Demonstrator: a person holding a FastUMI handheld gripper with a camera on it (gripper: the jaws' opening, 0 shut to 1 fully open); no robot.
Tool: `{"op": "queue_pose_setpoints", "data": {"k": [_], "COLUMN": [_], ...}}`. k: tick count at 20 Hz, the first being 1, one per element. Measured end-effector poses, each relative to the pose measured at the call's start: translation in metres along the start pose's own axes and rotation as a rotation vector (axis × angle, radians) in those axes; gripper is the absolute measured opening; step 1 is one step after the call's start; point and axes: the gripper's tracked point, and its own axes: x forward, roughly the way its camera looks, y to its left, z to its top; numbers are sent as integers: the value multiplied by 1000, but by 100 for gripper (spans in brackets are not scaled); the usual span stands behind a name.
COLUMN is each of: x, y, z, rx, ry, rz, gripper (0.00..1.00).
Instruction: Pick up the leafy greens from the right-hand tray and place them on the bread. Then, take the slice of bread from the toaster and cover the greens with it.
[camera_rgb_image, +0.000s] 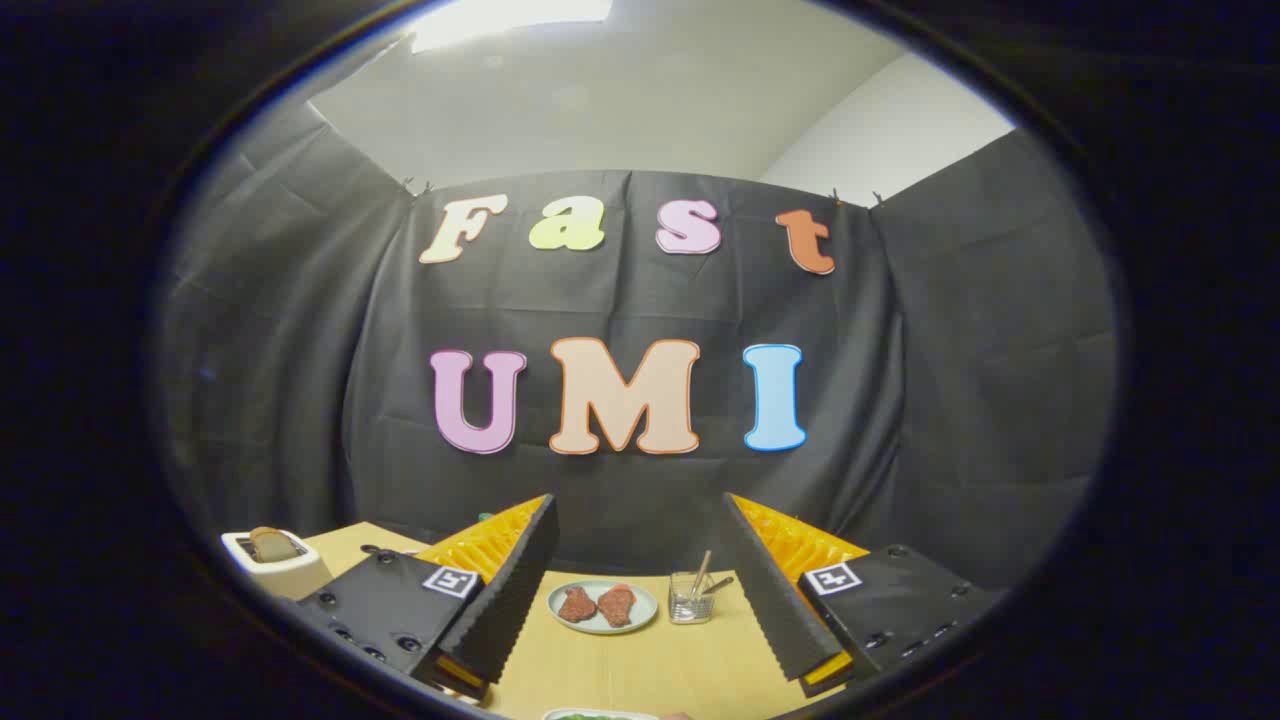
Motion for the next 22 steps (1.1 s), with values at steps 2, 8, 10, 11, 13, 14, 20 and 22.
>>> {"op": "queue_pose_setpoints", "data": {"k": [2,8,10,11,13,14,20,22], "x": [3,4,4,4,3,2,-2,-2], "y": [-2,2,3,2,-1,-4,-11,-12], "z": [3,11,13,14,18,20,11,8], "rx": [-18,-24,-20,-20,-24,-28,-15,-16], "ry": [-9,-29,-26,-26,-31,-35,-15,-8], "rz": [-4,5,11,10,6,2,-5,3], "gripper": [100,100,100,100,100,100,100,100]}}
